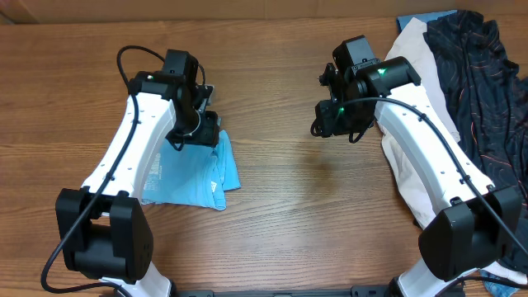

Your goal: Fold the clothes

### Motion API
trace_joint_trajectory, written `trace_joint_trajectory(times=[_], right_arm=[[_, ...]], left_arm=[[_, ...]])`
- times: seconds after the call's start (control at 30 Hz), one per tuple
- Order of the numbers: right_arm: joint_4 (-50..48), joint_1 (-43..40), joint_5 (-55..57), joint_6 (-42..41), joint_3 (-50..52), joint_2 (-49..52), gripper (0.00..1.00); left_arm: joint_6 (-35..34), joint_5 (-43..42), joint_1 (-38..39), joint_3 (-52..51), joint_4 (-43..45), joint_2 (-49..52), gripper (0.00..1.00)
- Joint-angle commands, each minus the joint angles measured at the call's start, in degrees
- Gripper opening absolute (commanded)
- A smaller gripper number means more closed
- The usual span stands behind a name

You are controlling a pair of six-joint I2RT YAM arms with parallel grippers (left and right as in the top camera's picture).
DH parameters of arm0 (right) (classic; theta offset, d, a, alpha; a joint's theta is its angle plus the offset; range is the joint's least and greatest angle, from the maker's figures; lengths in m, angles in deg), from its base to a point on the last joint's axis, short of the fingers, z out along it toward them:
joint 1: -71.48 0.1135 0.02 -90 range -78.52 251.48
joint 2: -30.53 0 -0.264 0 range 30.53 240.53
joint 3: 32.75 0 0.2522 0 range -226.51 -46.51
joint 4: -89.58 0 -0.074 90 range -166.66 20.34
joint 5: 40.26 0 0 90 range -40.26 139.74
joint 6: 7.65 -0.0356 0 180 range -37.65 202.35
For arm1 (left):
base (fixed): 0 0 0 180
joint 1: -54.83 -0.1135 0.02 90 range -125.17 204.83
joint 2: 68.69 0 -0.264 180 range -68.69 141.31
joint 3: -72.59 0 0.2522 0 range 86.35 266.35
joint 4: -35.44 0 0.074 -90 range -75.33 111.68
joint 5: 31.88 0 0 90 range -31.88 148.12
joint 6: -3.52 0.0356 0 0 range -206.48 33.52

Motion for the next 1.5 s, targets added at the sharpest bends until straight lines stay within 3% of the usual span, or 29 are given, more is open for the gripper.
trace_joint_trajectory(times=[0.0, 0.27, 0.33, 0.4, 0.47, 0.53, 0.83, 0.87, 0.93, 1.03, 1.13, 1.23, 1.47], right_arm=[[-0.24, -0.13, -0.57, 0.24, -0.74, -2.12, 0.49], [0.13, -0.13, -0.52, 0.24, -0.72, -2.12, 0.49], [0.15, -0.15, -0.52, 0.24, -0.72, -2.12, 0.49], [0.17, -0.13, -0.52, 0.24, -0.72, -2.12, 0.49], [0.20, -0.15, -0.52, 0.24, -0.72, -2.12, 0.49], [0.17, -0.15, -0.52, 0.24, -0.72, -2.12, 0.49], [0.37, -0.15, -0.52, 0.24, -0.72, -2.12, 0.49], [0.37, -0.15, -0.52, 0.24, -0.72, -2.12, 0.49], [0.37, -0.13, -0.55, 0.24, -0.72, -2.12, 0.49], [0.42, -0.15, -0.55, 0.24, -0.72, -2.12, 0.49], [0.44, -0.13, -0.55, 0.24, -0.72, -2.12, 0.49], [0.50, -0.15, -0.52, 0.24, -0.72, -2.12, 0.49], [0.48, -0.15, -0.37, 0.26, -0.72, -2.12, 0.49]], left_arm=[[1.44, -1.42, 0.26, -0.44, 1.07, 1.25, 0.59], [1.44, -1.33, 0.48, -0.55, 0.09, 5.20, 0.52], [1.44, -1.18, 0.48, -0.55, 0.48, 5.88, 0.42], [0.92, 0.98, 0.46, -0.52, 1.36, 6.10, 0.17], [-1.05, 3.30, 0.42, -0.33, 3.06, 6.08, 0.07], [-2.95, 4.59, 0.42, 0.48, 5.07, 6.08, 0.05], [-9.94, 3.58, 0.35, 4.74, 11.78, 6.08, 0.06], [-10.56, 3.58, 0.35, 4.72, 12.09, 6.10, 0.10], [-11.04, 3.43, 0.35, 4.59, 12.24, 6.32, 0.44], [-11.02, 2.97, 0.39, 4.57, 10.62, 6.78, 0.57], [-11.02, 2.93, 0.37, 4.57, 8.28, 6.84, 0.56], [-10.97, 2.97, 0.37, 4.83, 4.26, 6.62, 0.47], [-11.04, -3.21, 0.66, 5.16, -12.85, 6.54, 0.43]])
